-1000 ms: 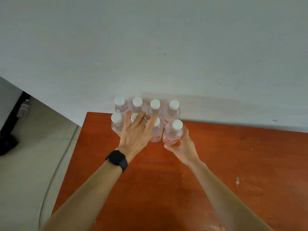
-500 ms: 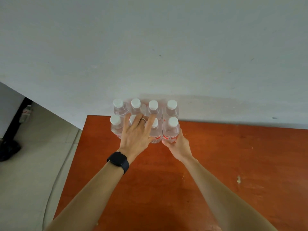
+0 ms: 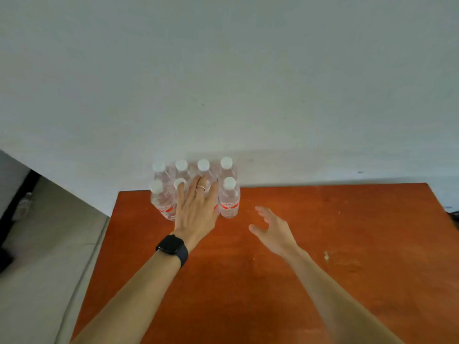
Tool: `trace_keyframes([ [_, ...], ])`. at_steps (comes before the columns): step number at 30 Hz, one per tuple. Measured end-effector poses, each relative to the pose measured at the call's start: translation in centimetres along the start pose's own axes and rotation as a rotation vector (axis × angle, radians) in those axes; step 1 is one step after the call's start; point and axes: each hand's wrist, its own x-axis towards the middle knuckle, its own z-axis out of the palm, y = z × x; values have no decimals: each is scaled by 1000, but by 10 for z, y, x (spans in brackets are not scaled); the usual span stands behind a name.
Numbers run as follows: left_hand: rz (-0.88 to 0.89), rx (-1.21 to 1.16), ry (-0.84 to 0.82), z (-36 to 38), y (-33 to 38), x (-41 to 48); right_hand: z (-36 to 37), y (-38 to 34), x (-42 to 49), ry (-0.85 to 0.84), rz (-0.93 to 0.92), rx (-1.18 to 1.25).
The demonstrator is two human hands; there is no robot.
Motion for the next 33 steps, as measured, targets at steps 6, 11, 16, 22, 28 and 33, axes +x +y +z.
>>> trace_keyframes([
  [6, 165, -63, -89, -33, 105, -26, -78, 41, -117, 197, -72, -41],
  [11, 462, -196, -152, -69, 253, -73, -138, 113, -258, 462, -1, -75],
  [16, 778, -348, -150, -120, 413, -171, -171, 192, -434, 739, 252, -152],
  [22, 1108, -478, -103, -185, 573, -300, -168, 274, -643, 1042, 562, -112],
  [28, 1379, -528, -110, -239, 696, -421, -155, 327, -799, 1268, 758, -82],
  [33, 1566, -547, -128, -271, 784, -508, -154, 370, -887, 1386, 900, -30],
])
